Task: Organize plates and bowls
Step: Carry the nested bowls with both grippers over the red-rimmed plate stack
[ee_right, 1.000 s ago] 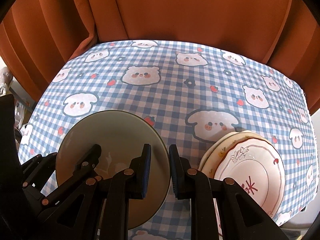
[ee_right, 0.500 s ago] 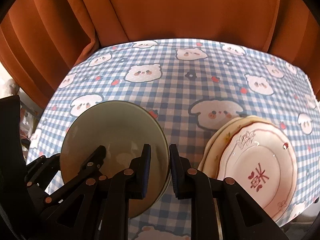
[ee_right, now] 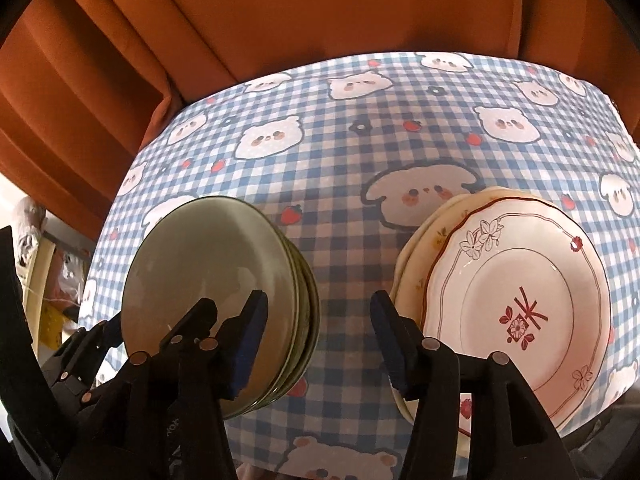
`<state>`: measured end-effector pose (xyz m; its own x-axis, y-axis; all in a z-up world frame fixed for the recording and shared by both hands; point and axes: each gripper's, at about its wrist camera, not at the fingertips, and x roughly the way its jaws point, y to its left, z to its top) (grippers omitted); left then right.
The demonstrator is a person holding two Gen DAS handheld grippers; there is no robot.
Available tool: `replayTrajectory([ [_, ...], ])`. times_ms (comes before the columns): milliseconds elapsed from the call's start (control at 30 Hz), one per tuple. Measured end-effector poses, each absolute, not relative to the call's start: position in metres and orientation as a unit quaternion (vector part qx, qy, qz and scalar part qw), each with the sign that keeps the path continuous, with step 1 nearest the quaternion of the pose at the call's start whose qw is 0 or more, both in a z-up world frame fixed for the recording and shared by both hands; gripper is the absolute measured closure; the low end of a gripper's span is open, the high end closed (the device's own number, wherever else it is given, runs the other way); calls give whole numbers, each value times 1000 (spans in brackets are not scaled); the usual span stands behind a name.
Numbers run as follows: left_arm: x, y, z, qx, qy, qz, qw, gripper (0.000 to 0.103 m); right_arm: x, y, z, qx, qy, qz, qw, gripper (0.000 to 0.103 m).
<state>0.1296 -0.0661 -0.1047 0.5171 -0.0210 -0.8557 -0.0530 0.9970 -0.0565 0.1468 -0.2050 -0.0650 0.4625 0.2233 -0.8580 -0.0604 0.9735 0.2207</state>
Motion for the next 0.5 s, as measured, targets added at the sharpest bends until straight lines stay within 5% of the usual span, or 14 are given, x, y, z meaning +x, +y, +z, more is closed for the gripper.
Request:
replayTrajectory([
  [500,156,-57,-120,-59,537,-49,840,36,175,-201,-82,96,550,44,828,46],
])
